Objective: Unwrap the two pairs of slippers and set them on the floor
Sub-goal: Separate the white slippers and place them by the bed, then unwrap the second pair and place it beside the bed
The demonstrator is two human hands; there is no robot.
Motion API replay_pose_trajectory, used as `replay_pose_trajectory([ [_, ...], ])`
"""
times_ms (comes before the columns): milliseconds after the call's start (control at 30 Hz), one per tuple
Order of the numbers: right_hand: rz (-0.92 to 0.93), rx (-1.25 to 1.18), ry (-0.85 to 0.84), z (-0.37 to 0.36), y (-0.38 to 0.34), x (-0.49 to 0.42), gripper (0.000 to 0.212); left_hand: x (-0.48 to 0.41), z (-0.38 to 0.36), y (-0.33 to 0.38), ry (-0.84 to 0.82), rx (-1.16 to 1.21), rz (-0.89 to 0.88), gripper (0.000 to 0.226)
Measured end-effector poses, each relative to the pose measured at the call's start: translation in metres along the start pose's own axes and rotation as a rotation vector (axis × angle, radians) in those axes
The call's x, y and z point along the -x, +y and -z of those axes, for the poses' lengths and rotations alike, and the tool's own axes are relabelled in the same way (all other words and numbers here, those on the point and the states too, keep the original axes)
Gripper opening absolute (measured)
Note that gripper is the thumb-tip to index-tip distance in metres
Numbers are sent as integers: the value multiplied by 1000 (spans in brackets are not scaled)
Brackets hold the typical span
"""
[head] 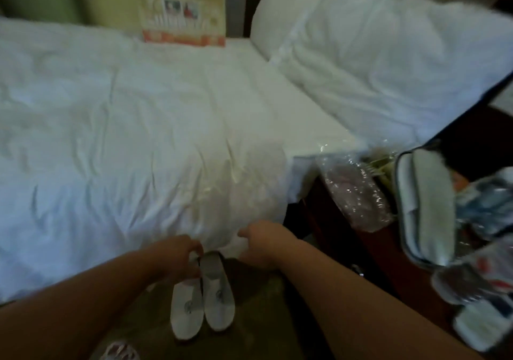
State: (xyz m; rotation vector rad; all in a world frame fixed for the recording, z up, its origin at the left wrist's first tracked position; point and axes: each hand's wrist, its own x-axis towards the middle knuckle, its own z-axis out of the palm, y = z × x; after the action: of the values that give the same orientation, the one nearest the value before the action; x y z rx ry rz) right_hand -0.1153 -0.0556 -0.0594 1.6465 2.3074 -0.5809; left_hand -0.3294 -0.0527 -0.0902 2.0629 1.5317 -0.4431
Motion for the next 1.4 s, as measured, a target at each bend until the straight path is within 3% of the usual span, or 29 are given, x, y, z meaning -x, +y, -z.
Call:
replay_pose_trajectory([
  [333,-144,13,261,54,47,137,52,65,56,139,254,-27,-299,53],
  [533,-328,-319,563,54,90,184,53,71,60,205,409,-27,-439,59],
  [700,-466,-524,735,45,127,196,52,49,46,237,447,59,-509,65],
  [867,-629,-606,779,41,165,190,94,16,39,258,471,95,-539,77],
  [1000,-706,-661,871,39,192,171,100,-17,41,284,496,264,-552,74],
  [1100,-785,-722,925,38,210,154,104,-44,43,308,509,451,-525,56],
  [1300,-1025,-825,966,37,244,132,110,-95,45,365,330,880,-363,44],
  [1400,-1115,-896,937,35,258,126,112,-114,46,387,254,972,-303,44],
])
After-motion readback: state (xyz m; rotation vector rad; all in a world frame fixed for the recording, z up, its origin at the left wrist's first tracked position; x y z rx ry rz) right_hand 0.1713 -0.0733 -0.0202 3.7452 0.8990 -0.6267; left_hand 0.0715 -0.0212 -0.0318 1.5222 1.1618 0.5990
